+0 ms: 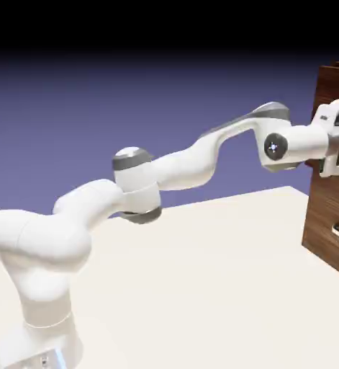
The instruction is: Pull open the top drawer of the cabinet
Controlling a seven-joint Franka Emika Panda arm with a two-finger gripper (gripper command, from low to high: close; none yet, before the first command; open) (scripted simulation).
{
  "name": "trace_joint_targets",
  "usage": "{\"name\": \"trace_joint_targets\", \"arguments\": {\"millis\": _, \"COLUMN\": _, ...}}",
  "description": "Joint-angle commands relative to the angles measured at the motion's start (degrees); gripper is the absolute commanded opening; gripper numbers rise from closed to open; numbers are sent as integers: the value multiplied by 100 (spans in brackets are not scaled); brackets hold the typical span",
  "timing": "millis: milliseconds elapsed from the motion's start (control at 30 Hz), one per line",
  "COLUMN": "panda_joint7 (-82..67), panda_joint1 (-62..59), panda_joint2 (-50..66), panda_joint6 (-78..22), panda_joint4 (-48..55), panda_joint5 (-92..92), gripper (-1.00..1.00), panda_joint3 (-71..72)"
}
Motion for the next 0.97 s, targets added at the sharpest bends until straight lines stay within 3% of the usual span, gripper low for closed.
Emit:
{"name": "trace_joint_targets", "arguments": {"millis": 0, "panda_joint7": -41, "panda_joint1": 117, "panda_joint2": -18, "panda_joint6": -86, "panda_joint4": -207, "panda_joint5": 18, "gripper": -100, "panda_joint3": -3}}
{"name": "trace_joint_targets", "arguments": {"millis": 800, "panda_joint7": -578, "panda_joint1": 3067, "panda_joint2": -433, "panda_joint6": -2090, "panda_joint4": -5165, "panda_joint5": -365, "gripper": -100, "panda_joint3": -335}}
{"name": "trace_joint_targets", "arguments": {"millis": 833, "panda_joint7": -578, "panda_joint1": 3067, "panda_joint2": -433, "panda_joint6": -2090, "panda_joint4": -5165, "panda_joint5": -365, "gripper": 100, "panda_joint3": -335}}
{"name": "trace_joint_targets", "arguments": {"millis": 933, "panda_joint7": -602, "panda_joint1": 3341, "panda_joint2": -489, "panda_joint6": -2233, "panda_joint4": -5580, "panda_joint5": -473, "gripper": 100, "panda_joint3": -418}}
